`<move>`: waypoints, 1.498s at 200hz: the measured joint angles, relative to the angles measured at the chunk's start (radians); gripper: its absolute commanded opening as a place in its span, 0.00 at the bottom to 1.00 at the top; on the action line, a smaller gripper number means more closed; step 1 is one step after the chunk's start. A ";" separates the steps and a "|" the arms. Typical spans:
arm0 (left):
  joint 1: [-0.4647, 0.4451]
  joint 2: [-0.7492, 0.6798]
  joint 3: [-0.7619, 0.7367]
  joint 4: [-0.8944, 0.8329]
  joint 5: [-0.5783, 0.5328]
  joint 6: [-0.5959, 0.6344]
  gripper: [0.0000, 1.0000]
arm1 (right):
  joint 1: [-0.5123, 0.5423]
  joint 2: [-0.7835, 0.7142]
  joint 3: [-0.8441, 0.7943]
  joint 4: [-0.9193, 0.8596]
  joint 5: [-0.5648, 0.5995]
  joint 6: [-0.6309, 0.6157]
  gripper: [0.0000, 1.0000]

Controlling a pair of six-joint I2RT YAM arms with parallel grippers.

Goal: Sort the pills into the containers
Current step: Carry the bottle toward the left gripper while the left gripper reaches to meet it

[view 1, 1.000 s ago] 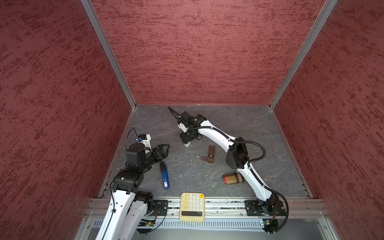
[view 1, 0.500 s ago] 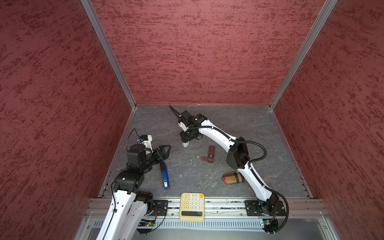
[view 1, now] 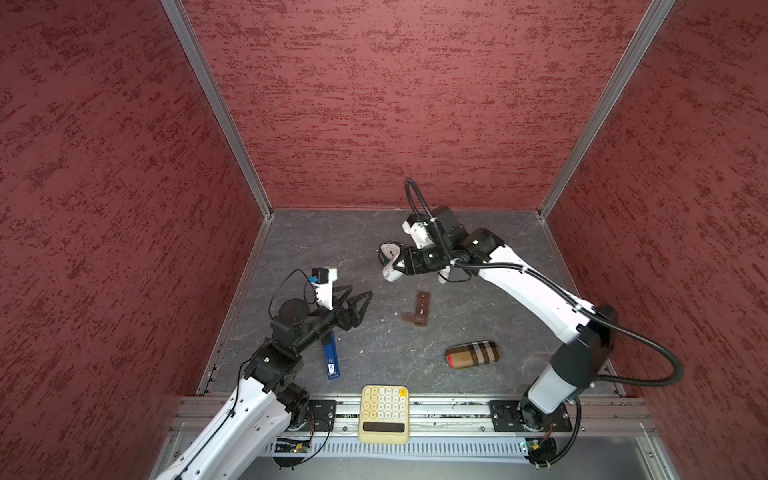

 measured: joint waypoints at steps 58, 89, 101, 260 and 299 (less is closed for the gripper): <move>-0.192 0.345 -0.005 0.382 -0.031 0.203 0.81 | -0.074 -0.225 -0.232 0.031 -0.078 0.077 0.42; -0.195 0.471 -0.005 0.538 0.023 0.267 0.84 | -0.097 -0.277 -0.273 0.029 -0.114 0.089 0.42; -0.197 0.511 -0.005 0.576 0.050 0.287 0.85 | -0.103 -0.291 -0.293 0.027 -0.130 0.091 0.42; -0.225 0.712 0.010 0.843 0.216 0.413 0.79 | -0.112 -0.288 -0.378 0.034 -0.246 0.131 0.38; -0.225 0.744 0.010 0.872 0.230 0.421 0.74 | -0.112 -0.286 -0.378 0.035 -0.249 0.146 0.37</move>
